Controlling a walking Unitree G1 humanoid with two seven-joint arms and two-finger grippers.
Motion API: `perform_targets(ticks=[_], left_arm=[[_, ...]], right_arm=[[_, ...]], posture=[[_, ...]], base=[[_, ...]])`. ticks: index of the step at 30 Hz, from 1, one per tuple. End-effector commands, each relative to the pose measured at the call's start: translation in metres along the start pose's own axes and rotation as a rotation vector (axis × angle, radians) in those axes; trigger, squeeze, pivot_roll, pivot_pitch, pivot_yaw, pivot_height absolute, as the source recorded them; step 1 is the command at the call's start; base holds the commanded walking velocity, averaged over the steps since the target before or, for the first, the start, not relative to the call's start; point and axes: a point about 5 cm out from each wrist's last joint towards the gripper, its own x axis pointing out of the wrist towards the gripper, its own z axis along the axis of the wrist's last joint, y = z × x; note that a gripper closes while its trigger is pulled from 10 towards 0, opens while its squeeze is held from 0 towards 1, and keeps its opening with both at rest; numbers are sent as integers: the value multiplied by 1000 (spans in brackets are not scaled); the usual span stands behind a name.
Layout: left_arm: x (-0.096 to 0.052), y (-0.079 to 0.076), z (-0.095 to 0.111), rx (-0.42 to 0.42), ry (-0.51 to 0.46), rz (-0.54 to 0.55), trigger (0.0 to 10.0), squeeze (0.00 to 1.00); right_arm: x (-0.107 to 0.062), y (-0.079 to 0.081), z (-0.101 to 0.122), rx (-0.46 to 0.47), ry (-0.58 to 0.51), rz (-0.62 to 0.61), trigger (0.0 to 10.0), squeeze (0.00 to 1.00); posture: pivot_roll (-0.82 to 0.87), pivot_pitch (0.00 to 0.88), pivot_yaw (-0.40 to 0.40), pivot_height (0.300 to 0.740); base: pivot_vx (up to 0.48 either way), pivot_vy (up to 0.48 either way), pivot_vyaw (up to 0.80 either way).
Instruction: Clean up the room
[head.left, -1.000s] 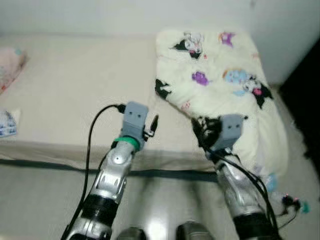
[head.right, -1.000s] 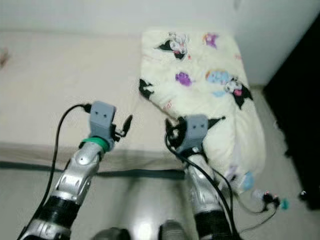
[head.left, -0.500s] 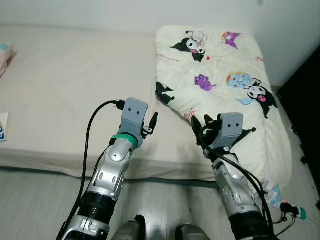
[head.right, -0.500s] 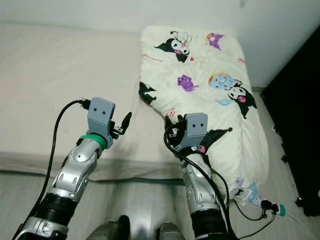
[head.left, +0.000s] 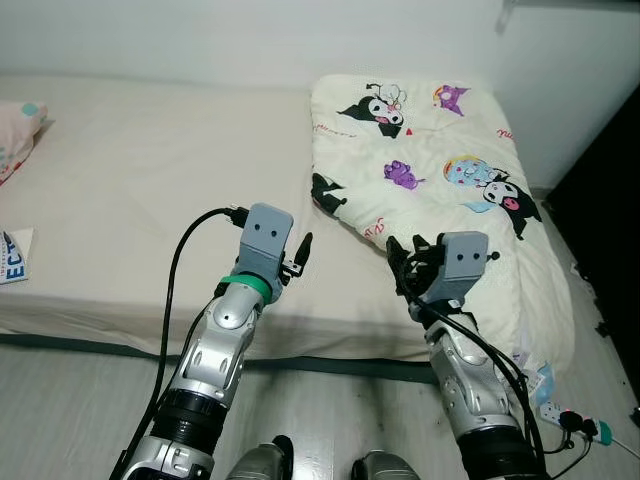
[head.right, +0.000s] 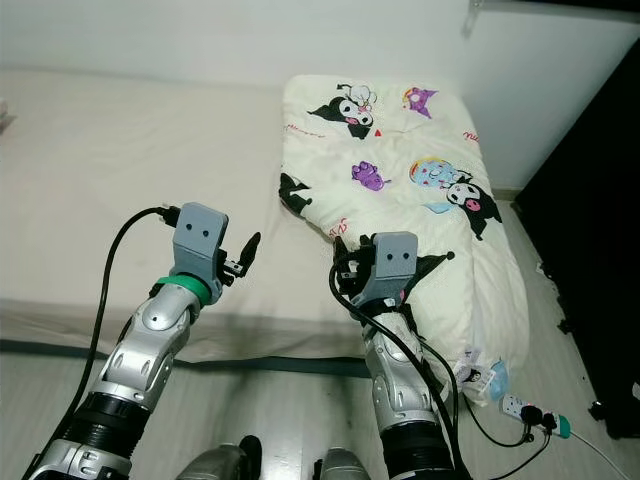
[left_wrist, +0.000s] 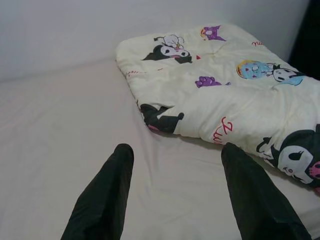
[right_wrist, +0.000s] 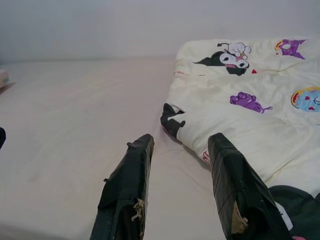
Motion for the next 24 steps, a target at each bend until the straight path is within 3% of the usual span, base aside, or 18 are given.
perform_targets(ticks=[1,18,24], left_arm=[[-2,-2,-5,-1,16,-7,10000,0],[-2,-3,-6,2,19,-11,10000,0],[-2,-3,-7,5,23,-10,10000,0]], right_arm=[[-3,-1,-4,0,15,-8,10000,0],[-2,-6,-2,-7,3,-24,10000,0],[0,-18,5,-33,-18,-79,10000,0]], posture=[[-65,28,59,680],[-67,28,59,605],[-67,29,60,595]], base=[[0,0,0],[0,0,0],[0,0,0]])
